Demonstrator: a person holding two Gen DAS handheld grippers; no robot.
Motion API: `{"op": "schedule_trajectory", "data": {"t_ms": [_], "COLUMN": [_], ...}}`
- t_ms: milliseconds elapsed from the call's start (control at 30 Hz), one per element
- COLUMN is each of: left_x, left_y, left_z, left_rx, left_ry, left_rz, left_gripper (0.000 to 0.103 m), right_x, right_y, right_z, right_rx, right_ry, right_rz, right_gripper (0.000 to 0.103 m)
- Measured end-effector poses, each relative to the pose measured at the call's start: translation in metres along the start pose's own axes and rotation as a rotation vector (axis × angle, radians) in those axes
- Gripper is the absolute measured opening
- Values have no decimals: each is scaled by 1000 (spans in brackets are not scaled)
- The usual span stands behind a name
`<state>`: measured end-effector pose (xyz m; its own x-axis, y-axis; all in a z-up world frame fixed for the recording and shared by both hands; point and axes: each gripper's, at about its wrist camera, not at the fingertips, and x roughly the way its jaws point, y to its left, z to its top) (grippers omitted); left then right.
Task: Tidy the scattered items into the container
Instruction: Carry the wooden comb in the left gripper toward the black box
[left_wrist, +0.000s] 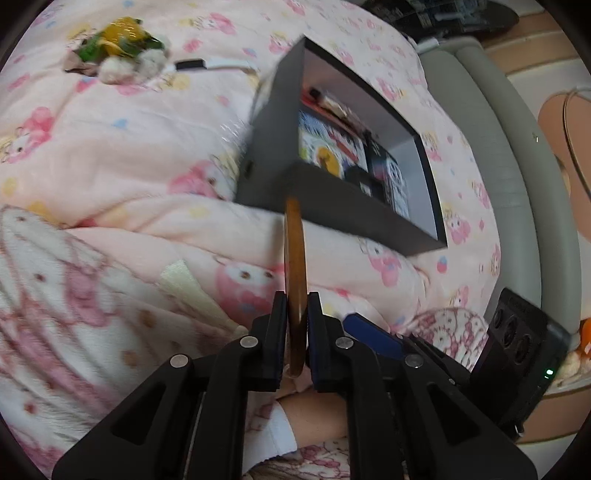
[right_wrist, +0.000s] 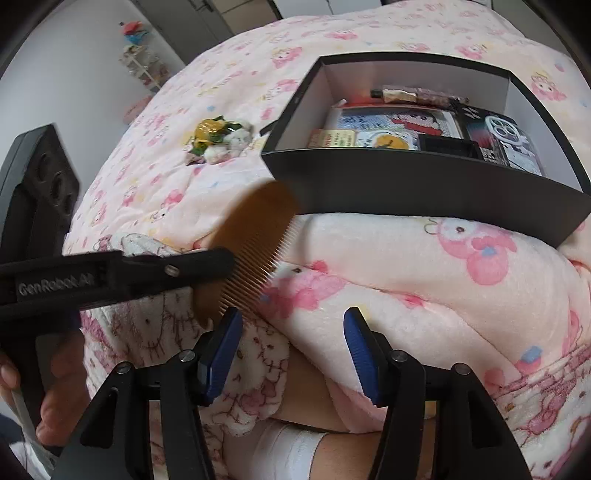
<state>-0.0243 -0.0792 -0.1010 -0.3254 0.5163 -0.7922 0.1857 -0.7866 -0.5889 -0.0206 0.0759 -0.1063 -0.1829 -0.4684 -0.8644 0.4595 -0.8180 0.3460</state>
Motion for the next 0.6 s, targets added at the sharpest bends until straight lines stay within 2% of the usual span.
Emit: {"op": "schedule_trajectory", "data": {"t_ms": [100, 233, 300, 400, 500, 600], "left_x": [15, 34, 46, 59, 65, 56], "left_y": [-14, -26, -32, -43, -52, -48], "left_z": [7, 10, 9, 9, 12, 18], "left_rx": [42, 71, 70, 76, 107, 110], "left_ry": [23, 63, 93, 132, 121, 72], "left_rz": [33, 19, -8, -46, -10, 22], "left_gripper": [9, 13, 19, 19, 19, 23], "right_x": [-4, -8, -9, -6, -2, 0], "right_y": [-9, -24, -33, -41, -50, -64], "right_z": [-3, -9, -13, -17, -15, -14], "right_rx": [39, 63, 75, 97, 125, 202], "right_ry": [-21, -16, -17, 0, -18, -22], "right_rz": [-16, -42, -43, 2, 44, 15], "right_gripper": [55, 55, 55, 55, 55, 55]}}
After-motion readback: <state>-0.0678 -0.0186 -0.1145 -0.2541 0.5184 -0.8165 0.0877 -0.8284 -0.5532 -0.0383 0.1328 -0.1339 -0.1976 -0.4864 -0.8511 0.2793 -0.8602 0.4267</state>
